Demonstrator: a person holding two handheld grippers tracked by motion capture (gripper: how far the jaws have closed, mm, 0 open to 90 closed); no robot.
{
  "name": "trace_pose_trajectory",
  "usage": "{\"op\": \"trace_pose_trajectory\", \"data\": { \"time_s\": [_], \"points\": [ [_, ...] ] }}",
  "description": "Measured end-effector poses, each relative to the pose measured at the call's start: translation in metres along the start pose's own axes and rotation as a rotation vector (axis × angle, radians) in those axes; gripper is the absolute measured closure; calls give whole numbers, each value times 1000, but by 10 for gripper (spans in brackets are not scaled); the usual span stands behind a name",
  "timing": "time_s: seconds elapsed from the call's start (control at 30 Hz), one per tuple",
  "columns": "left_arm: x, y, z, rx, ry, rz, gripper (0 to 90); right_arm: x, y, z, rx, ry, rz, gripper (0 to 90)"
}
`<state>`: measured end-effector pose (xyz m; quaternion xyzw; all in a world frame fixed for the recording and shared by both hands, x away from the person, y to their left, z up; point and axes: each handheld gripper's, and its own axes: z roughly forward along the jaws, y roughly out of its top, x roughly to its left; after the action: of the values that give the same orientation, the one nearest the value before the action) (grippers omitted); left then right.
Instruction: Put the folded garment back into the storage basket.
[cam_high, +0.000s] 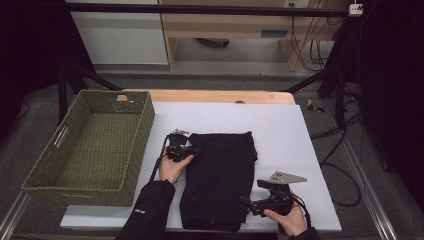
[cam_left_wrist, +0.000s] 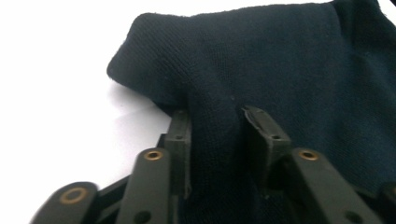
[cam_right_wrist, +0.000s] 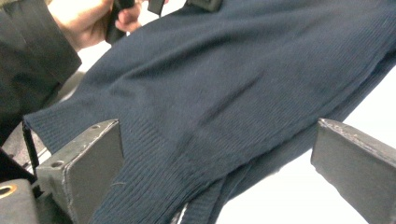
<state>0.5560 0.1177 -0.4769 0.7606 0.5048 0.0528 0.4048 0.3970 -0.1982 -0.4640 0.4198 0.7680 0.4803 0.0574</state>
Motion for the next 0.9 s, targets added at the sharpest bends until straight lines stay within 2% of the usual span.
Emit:
{"op": "trace_pose_trajectory", "data": {
  "time_s": [0.1,0.33,0.43,0.5,0.6,0.77,0.9],
  "points": [
    [-3,0,0,-4,9,22,708,4,-5,4,37,-19,24,41],
    [-6,0,-4,-40,21,42,784,8,-16,16,106,-73,75,98],
    [-7,1,-6,-53,29,42,797,13,-18,18,106,-111,52,164],
    [-8,1,-8,-64,31,47,802,17,-19,20,103,-99,49,216],
    [-10,2,-10,-74,31,47,806,22,-19,20,114,-110,48,272],
    [-10,3,-12,-89,22,50,806,26,-19,18,138,-85,108,382],
    [-11,4,-14,-96,20,53,807,27,-20,18,145,-74,114,414]
  ]
}}
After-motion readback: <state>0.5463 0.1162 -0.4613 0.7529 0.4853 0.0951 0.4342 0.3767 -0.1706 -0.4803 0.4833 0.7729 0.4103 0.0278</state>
